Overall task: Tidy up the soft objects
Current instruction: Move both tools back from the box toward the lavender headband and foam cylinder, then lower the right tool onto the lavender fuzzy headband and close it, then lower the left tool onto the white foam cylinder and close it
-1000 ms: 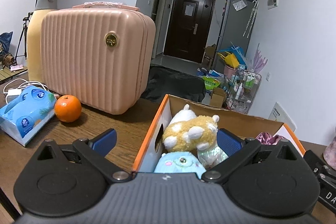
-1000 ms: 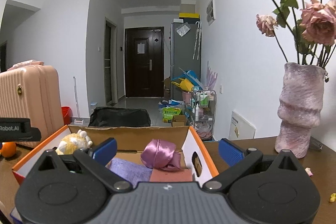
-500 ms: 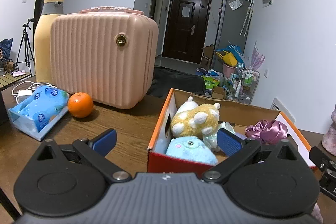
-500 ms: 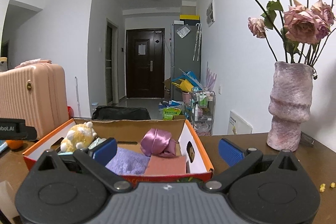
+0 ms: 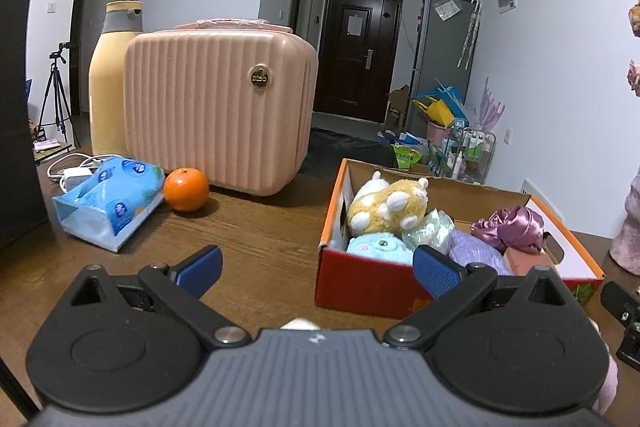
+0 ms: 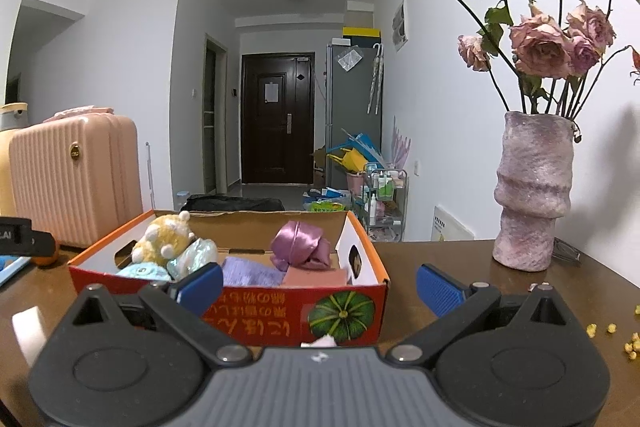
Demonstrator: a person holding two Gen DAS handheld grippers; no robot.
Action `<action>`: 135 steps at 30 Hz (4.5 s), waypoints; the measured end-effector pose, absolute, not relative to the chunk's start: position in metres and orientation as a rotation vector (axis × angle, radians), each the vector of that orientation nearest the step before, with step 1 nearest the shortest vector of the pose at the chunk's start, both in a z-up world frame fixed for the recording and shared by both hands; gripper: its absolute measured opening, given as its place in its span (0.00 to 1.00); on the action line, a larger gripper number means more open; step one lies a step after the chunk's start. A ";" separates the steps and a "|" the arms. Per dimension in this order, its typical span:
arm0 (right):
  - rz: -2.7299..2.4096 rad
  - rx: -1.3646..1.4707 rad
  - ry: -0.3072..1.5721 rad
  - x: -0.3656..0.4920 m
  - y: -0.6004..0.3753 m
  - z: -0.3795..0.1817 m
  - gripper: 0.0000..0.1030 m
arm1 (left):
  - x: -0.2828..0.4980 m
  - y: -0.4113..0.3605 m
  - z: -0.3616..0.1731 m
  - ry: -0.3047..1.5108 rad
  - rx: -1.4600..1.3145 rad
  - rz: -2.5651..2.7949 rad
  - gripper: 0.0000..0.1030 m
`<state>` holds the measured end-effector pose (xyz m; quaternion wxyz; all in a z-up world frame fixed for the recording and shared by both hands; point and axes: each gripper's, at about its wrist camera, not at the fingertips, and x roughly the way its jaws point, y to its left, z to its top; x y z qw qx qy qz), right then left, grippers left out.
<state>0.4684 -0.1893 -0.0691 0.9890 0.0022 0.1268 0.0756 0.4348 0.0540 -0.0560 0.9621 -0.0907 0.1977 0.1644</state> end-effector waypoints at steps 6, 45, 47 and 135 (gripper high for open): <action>0.159 0.000 0.256 0.447 -0.192 -0.071 1.00 | 0.412 0.053 -0.057 0.401 -0.165 0.327 1.00; 0.208 -0.005 0.301 0.348 -0.207 -0.081 1.00 | 0.305 0.059 -0.064 0.427 -0.122 0.210 1.00; 0.212 0.001 0.308 0.347 -0.208 -0.083 1.00 | 0.302 0.061 -0.067 0.438 -0.119 0.199 1.00; 0.141 0.026 0.408 0.422 -0.217 -0.101 0.45 | 0.377 0.091 -0.096 0.499 -0.008 0.100 1.00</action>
